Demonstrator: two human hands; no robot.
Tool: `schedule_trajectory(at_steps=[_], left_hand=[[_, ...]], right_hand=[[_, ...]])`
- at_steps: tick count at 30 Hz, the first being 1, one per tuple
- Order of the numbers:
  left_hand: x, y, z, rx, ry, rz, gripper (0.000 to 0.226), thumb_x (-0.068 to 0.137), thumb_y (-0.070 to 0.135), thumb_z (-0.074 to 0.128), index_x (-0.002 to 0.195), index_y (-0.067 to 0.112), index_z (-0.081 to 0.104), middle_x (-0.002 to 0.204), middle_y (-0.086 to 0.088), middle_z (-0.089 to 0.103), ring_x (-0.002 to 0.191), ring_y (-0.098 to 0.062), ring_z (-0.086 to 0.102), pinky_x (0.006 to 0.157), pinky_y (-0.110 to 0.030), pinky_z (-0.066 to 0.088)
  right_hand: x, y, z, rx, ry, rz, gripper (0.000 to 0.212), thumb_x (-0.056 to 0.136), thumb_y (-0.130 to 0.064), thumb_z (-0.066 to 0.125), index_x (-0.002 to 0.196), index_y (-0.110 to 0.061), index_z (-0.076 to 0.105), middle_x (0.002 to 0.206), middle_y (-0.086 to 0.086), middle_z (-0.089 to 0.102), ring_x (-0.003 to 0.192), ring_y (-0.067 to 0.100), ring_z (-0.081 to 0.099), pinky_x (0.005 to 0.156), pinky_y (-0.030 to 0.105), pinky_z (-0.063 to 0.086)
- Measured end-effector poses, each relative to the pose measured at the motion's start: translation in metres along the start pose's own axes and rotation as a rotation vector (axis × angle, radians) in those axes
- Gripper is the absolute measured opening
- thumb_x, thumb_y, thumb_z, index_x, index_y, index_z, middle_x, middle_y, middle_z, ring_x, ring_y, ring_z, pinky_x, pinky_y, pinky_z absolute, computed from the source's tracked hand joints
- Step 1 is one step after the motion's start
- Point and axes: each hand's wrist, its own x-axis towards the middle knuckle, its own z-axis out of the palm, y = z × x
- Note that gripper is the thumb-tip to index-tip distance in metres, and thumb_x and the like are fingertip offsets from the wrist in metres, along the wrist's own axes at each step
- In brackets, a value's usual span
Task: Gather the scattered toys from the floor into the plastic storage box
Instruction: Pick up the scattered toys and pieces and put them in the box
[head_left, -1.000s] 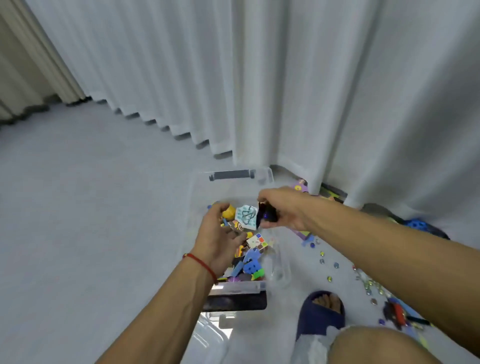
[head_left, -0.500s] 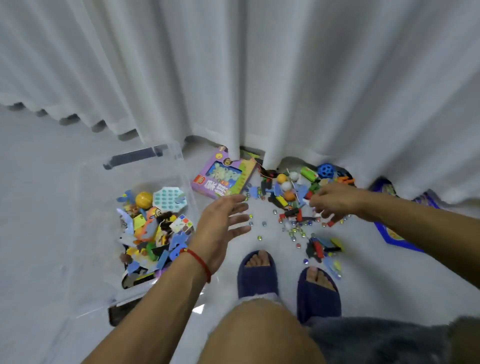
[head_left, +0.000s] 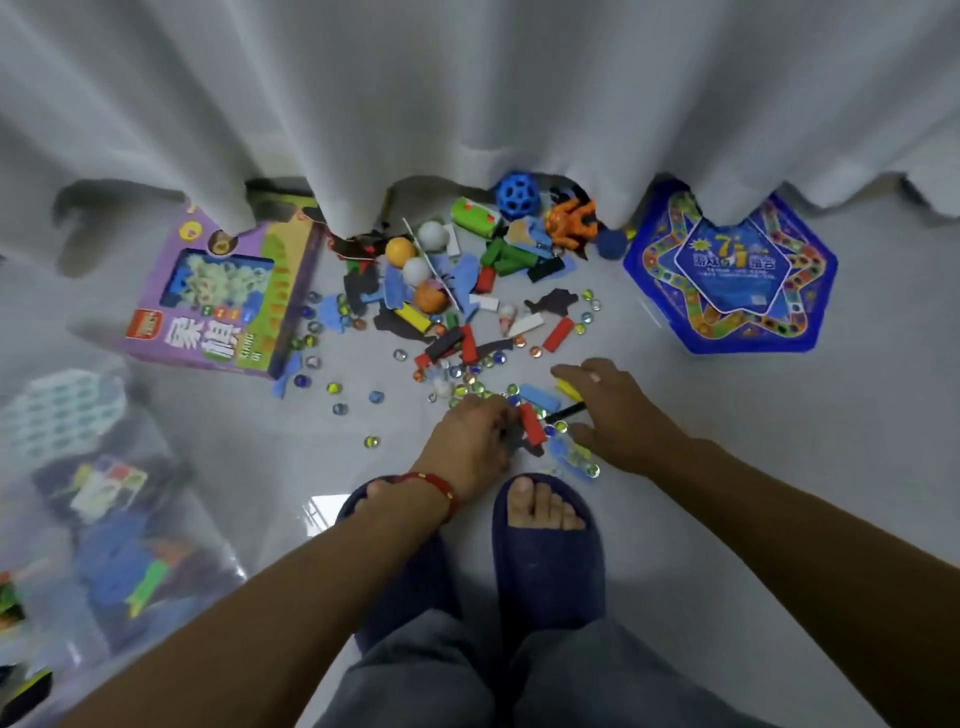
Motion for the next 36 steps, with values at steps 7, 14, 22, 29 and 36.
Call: schedule_trajectory(at_steps=[7, 14, 22, 29, 36], left_hand=[[0.028, -0.010, 0.027, 0.208, 0.124, 0.145, 0.047, 0.086, 0.017, 0.067, 0.131, 0.017, 0.053, 0.115, -0.007, 0.044, 0.086, -0.022, 0.055, 0.074, -0.029, 0.052], [0.038, -0.007, 0.025, 0.178, 0.146, 0.149, 0.038, 0.089, 0.011, 0.065, 0.127, 0.010, 0.059, 0.119, -0.011, 0.050, 0.097, -0.026, 0.057, 0.081, -0.021, 0.043], [0.011, -0.024, 0.007, -0.029, 0.351, 0.018, 0.030, 0.087, 0.009, 0.066, 0.114, 0.020, 0.064, 0.113, 0.003, 0.053, 0.081, -0.004, 0.054, 0.075, -0.004, 0.042], [-0.007, -0.027, 0.024, -0.006, 0.183, 0.058, 0.026, 0.082, 0.019, 0.074, 0.106, 0.022, 0.064, 0.104, 0.006, 0.056, 0.078, -0.004, 0.052, 0.072, -0.008, 0.042], [-0.008, -0.035, 0.042, 0.085, 0.049, 0.249, 0.031, 0.075, 0.004, 0.077, 0.106, 0.011, 0.072, 0.100, -0.011, 0.061, 0.084, -0.025, 0.063, 0.076, -0.022, 0.045]], right_hand=[[0.026, 0.019, 0.018, 0.007, 0.102, -0.149, 0.033, 0.089, -0.014, 0.069, 0.120, -0.022, 0.061, 0.120, 0.004, 0.053, 0.107, 0.023, 0.046, 0.088, 0.033, 0.044], [0.035, 0.015, 0.024, -0.133, 0.191, -0.159, 0.033, 0.089, -0.017, 0.063, 0.120, -0.016, 0.053, 0.111, 0.006, 0.051, 0.098, 0.020, 0.045, 0.074, 0.027, 0.044], [0.034, 0.026, 0.021, 0.056, 0.283, -0.055, 0.038, 0.080, -0.016, 0.074, 0.114, -0.011, 0.059, 0.104, 0.009, 0.052, 0.087, 0.020, 0.051, 0.073, 0.025, 0.041], [-0.005, 0.027, 0.006, 1.163, 0.312, 0.433, 0.021, 0.097, -0.011, 0.050, 0.113, -0.013, 0.064, 0.102, 0.008, 0.069, 0.085, 0.016, 0.062, 0.071, 0.031, 0.052], [-0.053, 0.035, 0.026, 1.488, 0.254, 0.542, 0.020, 0.089, 0.000, 0.037, 0.086, -0.005, 0.056, 0.073, 0.011, 0.049, 0.056, 0.020, 0.046, 0.055, 0.035, 0.045]])
